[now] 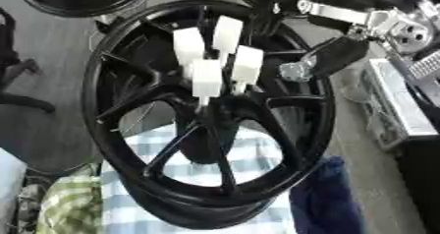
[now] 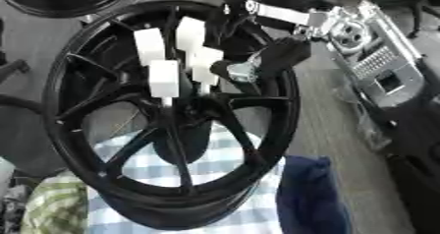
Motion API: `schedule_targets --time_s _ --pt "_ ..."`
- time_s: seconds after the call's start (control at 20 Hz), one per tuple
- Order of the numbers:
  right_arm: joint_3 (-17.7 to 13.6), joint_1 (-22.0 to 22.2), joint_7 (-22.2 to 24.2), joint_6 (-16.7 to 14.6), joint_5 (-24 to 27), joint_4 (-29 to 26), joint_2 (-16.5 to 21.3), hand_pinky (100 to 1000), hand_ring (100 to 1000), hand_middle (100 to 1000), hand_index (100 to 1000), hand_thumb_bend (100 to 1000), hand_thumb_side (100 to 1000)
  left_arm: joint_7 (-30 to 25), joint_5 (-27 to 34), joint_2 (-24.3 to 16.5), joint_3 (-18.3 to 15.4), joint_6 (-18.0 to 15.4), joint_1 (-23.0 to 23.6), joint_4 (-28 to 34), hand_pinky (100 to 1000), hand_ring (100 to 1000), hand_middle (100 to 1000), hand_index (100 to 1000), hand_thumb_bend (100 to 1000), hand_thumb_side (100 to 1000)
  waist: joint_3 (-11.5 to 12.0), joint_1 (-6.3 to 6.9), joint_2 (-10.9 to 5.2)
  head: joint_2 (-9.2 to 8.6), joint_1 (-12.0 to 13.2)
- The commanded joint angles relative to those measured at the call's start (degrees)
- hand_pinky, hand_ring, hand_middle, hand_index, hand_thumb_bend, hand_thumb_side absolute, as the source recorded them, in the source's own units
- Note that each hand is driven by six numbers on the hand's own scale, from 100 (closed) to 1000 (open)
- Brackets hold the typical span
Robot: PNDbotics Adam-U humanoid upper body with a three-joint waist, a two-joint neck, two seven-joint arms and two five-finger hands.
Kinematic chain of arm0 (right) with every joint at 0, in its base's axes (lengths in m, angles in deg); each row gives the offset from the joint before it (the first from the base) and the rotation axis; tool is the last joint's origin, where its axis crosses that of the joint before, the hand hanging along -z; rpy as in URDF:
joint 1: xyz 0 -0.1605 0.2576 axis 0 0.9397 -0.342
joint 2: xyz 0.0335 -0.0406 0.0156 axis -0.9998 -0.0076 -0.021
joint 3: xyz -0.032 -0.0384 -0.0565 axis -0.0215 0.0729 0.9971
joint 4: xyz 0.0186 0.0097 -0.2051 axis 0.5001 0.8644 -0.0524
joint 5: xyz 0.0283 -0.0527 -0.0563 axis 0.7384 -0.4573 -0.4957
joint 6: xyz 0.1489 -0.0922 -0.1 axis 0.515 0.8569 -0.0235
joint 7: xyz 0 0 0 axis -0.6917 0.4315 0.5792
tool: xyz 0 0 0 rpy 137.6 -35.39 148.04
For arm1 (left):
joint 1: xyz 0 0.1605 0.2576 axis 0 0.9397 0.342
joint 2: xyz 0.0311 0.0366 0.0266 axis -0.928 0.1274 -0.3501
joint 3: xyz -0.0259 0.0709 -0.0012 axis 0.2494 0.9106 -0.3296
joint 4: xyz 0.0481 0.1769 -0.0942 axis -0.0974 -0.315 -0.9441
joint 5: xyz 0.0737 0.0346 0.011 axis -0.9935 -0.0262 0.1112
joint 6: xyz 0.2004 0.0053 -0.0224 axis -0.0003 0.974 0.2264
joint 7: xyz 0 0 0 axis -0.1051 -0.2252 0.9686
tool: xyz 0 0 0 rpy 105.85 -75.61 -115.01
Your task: Pull the pin out of the wheel hub.
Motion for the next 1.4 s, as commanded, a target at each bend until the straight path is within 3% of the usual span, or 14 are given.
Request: schedule_targets --time_s 0.05,1.4 --pt "-0.45 -0.65 -0.03 -0.33 -0.49 -0.07 0.72 862 738 698 827 343 546 0.06 0.21 -1.82 -0.65 -0.07 -0.68 0.77 770 796 656 724 100 828 0.06 0.24 -0.65 -0.08 0.25" --pt "0.14 -0.41 0.22 -1.81 -3.38 2.46 -0.49 855 725 669 811 332 577 -0.03 0.37 -1.95 -0.78 -0.09 -0.78 0.77 771 793 651 720 100 832 0.65 -0.17 0.14 -0.08 0.22"
